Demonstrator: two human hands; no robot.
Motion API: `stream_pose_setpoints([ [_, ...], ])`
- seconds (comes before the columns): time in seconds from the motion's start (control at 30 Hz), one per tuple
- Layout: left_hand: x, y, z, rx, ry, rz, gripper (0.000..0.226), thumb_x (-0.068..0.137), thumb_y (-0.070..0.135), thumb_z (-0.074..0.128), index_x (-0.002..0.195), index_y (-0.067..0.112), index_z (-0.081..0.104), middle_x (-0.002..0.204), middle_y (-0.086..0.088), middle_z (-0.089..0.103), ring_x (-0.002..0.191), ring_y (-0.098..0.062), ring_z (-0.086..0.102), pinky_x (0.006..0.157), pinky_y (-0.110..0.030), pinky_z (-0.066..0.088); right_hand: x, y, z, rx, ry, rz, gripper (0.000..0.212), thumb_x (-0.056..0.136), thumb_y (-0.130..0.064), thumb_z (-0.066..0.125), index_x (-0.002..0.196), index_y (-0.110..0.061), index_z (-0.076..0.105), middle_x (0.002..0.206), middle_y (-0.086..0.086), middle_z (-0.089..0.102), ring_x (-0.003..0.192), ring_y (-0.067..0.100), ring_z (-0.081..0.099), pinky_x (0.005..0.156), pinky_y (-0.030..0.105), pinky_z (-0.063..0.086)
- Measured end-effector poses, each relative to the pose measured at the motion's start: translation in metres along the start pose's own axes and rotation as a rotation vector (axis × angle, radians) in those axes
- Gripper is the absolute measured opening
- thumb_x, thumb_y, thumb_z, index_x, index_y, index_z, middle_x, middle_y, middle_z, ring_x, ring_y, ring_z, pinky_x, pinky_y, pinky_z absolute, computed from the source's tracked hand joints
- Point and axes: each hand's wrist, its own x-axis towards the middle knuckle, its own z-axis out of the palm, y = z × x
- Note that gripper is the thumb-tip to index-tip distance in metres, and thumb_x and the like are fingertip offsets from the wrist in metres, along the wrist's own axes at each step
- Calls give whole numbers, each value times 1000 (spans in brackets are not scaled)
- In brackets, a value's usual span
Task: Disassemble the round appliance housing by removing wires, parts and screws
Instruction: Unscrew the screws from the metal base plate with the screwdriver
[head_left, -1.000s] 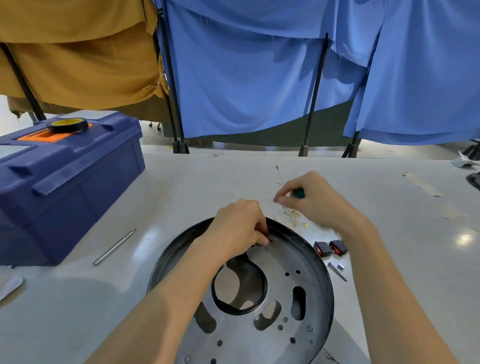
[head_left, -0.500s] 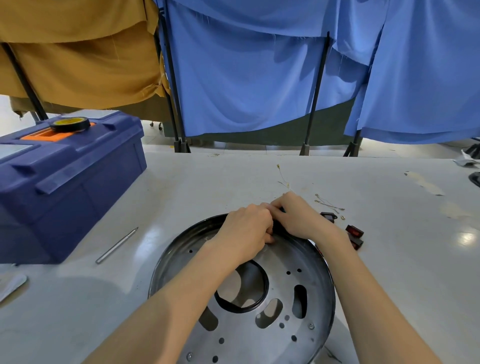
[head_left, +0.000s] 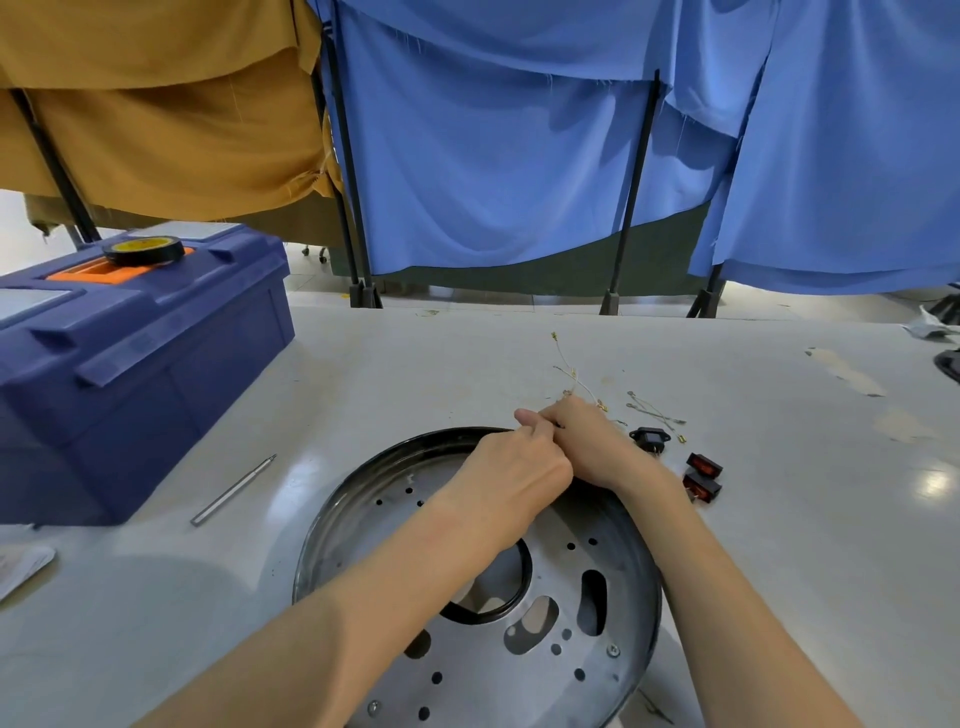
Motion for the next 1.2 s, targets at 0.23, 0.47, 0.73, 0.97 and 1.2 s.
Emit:
stream_pose_setpoints([
  [0.23,1,5,12,86,82,44,51,70,-16,51,119,-3,43,115,-24,47,102,-31,48,75,-31,29,0,4,-2,126,-12,40,55,101,-34,45,54,-14,26,51,-1,24,48,11,20,49,25,20],
  [0.47,4,-3,21,-27,73,-18,40,79,-10,54,116,2,43,111,-18,49,92,-27,54,68,-29,31,-2,0,-5,121,-32,58,53,102,-26,43,53,-16,24,53,0,21,49,11,18,47,24,17],
  [0.73,4,4,15,-146,-9,-141,42,82,-10,55,120,-3,40,108,-19,54,90,-32,61,50,-30,29,-4,-3,-5,109,-34,82,53,101,-21,45,54,-16,21,53,1,20,47,11,16,48,26,16],
  [0.97,8,8,10,-191,-22,-192,36,90,-3,54,123,-4,40,113,-18,54,99,-32,58,62,-33,38,-4,-1,-6,106,-31,108,54,100,-20,45,53,-16,22,51,-1,20,37,6,15,40,18,15],
  [1.2,10,7,12,-164,8,-187,24,93,5,55,116,3,48,111,-14,57,97,-30,60,62,-33,37,-4,0,-5,109,-26,123,53,99,-18,46,53,-17,20,51,-1,20,42,8,15,45,24,15],
])
